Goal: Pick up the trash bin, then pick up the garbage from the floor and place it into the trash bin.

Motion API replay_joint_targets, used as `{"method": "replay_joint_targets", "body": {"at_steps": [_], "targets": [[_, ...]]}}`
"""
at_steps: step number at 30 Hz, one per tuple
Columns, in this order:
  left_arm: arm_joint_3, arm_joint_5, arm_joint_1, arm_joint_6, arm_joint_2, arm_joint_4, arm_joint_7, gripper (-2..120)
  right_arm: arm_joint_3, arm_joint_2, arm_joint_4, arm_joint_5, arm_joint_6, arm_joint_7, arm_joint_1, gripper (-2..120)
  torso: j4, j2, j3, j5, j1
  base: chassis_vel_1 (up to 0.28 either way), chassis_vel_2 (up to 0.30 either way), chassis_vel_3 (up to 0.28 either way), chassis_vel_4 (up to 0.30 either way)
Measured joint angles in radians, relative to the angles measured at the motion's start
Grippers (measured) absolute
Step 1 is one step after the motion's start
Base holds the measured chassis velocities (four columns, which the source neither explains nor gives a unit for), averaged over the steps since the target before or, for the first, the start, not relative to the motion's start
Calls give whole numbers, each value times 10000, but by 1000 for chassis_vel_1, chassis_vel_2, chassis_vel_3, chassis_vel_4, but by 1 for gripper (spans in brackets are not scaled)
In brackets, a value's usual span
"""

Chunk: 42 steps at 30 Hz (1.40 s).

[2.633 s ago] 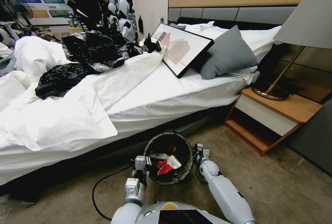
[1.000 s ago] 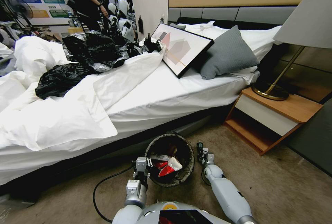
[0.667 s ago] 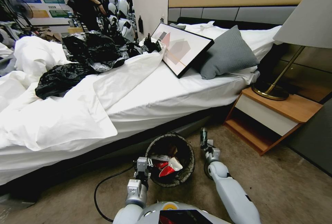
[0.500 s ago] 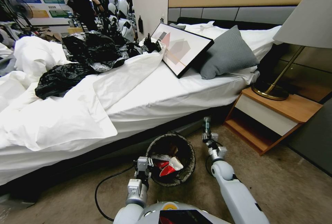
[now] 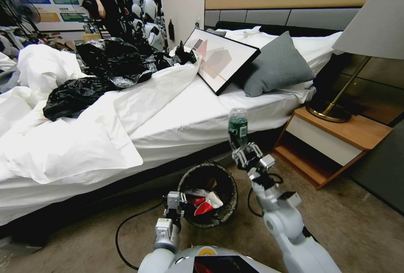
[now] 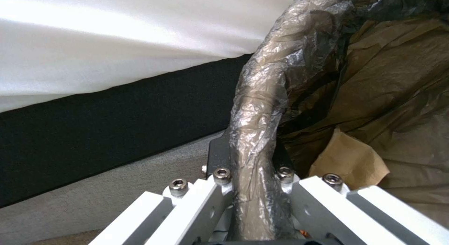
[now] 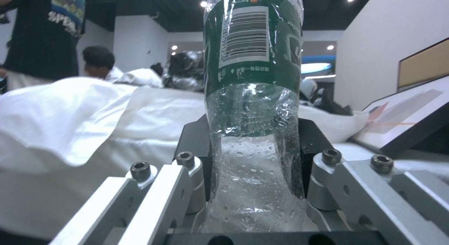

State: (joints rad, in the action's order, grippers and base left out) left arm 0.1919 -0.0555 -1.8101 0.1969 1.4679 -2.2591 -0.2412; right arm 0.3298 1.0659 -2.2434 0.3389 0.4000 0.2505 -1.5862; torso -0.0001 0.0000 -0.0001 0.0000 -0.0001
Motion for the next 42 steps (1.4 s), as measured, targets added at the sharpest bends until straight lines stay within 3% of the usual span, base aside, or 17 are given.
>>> {"method": "replay_joint_targets", "body": {"at_steps": [10,27,36,40,42], "targets": [[-22,31,35,15,-3,10,0,0,-663,33,725,-926,510,51,-536,26,1,0,0,0,1,0,0,0,0],[-29,55,23,14,7,-52,0,0,-863,535,2495,-1063,929,60,-303,26,1,0,1,0,0,0,0,0,0],[-27,54,53,14,28,-45,0,0,-1024,641,2747,-1320,1004,73,-341,26,1,0,2,0,0,0,0,0,0],[-29,54,65,14,29,-45,0,0,-1008,638,2763,-1393,1012,112,-366,34,1,1,2,0,0,0,0,0,0],[-31,56,82,14,33,-40,1,0,-992,633,2753,-1425,1016,131,-395,48,1,0,2,0,0,0,0,0,0]]}}
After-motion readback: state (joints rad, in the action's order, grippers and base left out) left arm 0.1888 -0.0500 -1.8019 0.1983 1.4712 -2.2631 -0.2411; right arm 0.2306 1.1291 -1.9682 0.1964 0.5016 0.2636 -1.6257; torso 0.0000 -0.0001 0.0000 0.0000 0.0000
